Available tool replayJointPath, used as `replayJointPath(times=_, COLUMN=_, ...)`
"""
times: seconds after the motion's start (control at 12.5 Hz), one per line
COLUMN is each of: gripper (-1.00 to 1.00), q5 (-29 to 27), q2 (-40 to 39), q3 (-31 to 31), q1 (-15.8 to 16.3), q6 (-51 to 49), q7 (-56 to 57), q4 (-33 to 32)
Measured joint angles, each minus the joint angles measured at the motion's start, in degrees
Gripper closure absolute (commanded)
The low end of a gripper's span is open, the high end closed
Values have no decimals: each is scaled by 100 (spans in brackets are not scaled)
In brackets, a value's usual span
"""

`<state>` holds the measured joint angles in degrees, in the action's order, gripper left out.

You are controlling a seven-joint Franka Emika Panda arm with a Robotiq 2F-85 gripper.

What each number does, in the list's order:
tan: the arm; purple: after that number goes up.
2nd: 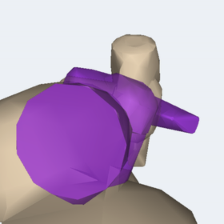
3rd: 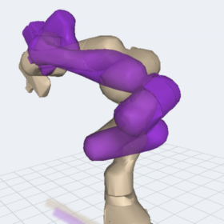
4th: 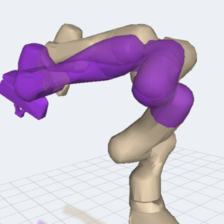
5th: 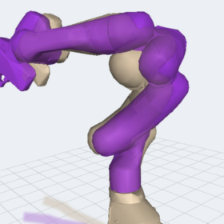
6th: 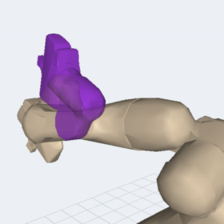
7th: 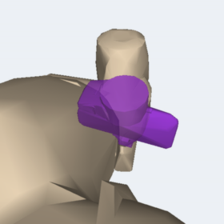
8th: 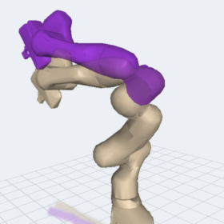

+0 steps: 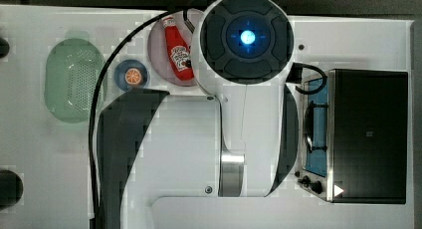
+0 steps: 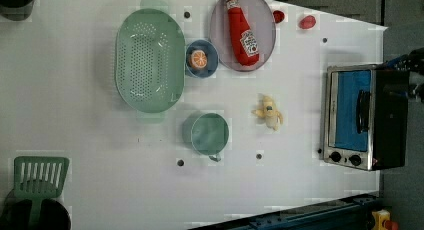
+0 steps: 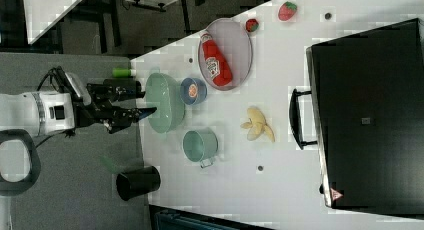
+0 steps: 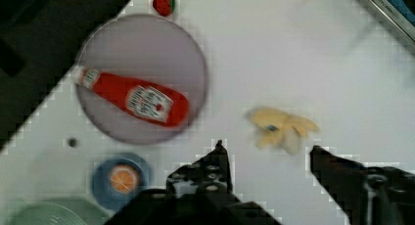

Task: Pick Banana and place it in mug.

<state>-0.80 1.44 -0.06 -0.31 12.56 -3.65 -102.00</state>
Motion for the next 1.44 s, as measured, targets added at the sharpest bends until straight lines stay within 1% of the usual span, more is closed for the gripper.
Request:
replayJointPath(times=0.16, gripper=-80, q5=175, q2=942, q3=-117, q1=68, q6=-866, q7=-2, q4=-940)
replayJointPath(times=0.24, gripper=-99, q5=132, q2=1411, q3=-167, q1=67, q6=-1184, q7=-2, q4=-1225)
replayJointPath(times=0.32, gripper=-100, q5=203, q2=1745, q3=-188, q1=51, q6=-1280, q7=-19, q4=-1315)
replayJointPath(times=0.4, gripper=-100, q5=267, q2=1906, q3=-193, q1=42, q6=-1269, q7=-43, q4=-1209)
replayJointPath(times=0.56, gripper=-100, q5=220, q2=1982, q3=-186, q1=18, q6=-748, q7=-48, q4=-1102)
replayJointPath(times=0.72, gripper=-100, q5=277, q2=1915, q3=-143, q1=39, q6=-199, q7=-38, q4=-1360)
replayJointPath(times=0.8, gripper=-100, q5=281, q2=1839, q3=-134, q1=70, q6=197, q7=-13, q4=-1606)
replayJointPath(times=0.88, gripper=-100, q5=150, q2=1717, q3=-216, q1=155, q6=536, q7=131, q4=-1930)
replayJointPath(times=0.96, gripper=-100, q5=71, q2=1523, q3=-252, q1=173, q6=1000, q7=438, q4=-2244)
replayJointPath(times=1.12, gripper=-100, q5=311, q2=1083, q3=-236, q1=154, q6=1712, q7=1054, q4=-2859)
replayJointPath(times=1.2, gripper=-100, q5=348, q2=765, q3=-230, q1=143, q6=1916, q7=1387, q4=-3016)
replayJointPath(times=1.36, gripper=-100, q5=157, q2=120, q3=-229, q1=128, q6=2482, q7=2266, q4=-3195)
replayJointPath(times=1.44, gripper=-100, q5=202, q2=-110, q3=-281, q1=141, q6=2831, q7=2644, q4=-3340)
